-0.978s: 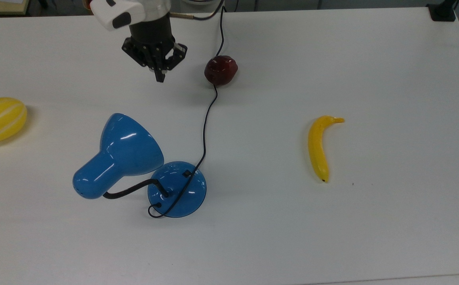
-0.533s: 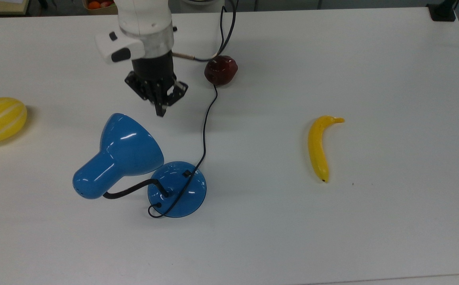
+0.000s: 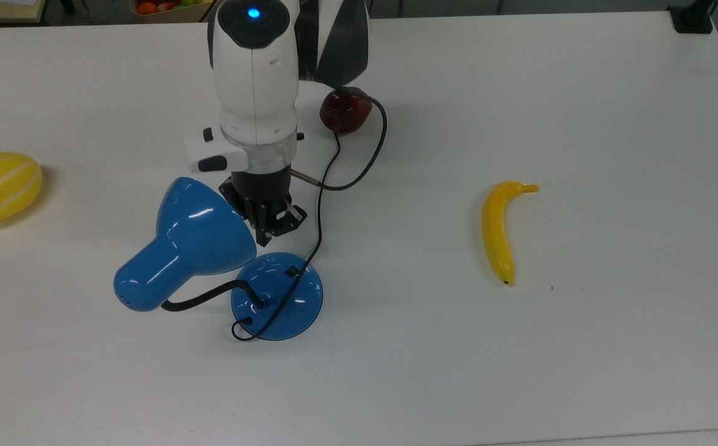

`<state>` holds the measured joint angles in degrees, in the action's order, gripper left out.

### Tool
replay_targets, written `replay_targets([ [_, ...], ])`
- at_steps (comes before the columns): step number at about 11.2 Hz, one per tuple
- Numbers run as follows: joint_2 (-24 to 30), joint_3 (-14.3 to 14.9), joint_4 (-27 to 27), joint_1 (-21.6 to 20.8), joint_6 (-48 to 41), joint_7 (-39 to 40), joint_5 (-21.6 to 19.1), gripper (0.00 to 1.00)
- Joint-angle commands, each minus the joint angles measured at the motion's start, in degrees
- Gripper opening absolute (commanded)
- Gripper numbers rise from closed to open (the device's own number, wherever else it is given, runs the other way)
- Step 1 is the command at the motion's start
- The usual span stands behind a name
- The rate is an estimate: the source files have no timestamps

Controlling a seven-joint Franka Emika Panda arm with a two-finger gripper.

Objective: Turn on desk lamp
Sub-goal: 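Move the gripper down toward the switch on the blue lamp base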

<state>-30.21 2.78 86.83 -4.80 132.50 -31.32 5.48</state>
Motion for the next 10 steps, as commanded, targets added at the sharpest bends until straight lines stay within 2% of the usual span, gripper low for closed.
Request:
replay_targets([
  [1,-4.67,0.03,-4.11,-1.09,1.97,-3.92,2.16,0.00],
  [10,-8.19,0.03,-6.85,-2.67,2.15,-6.30,2.96,0.00],
])
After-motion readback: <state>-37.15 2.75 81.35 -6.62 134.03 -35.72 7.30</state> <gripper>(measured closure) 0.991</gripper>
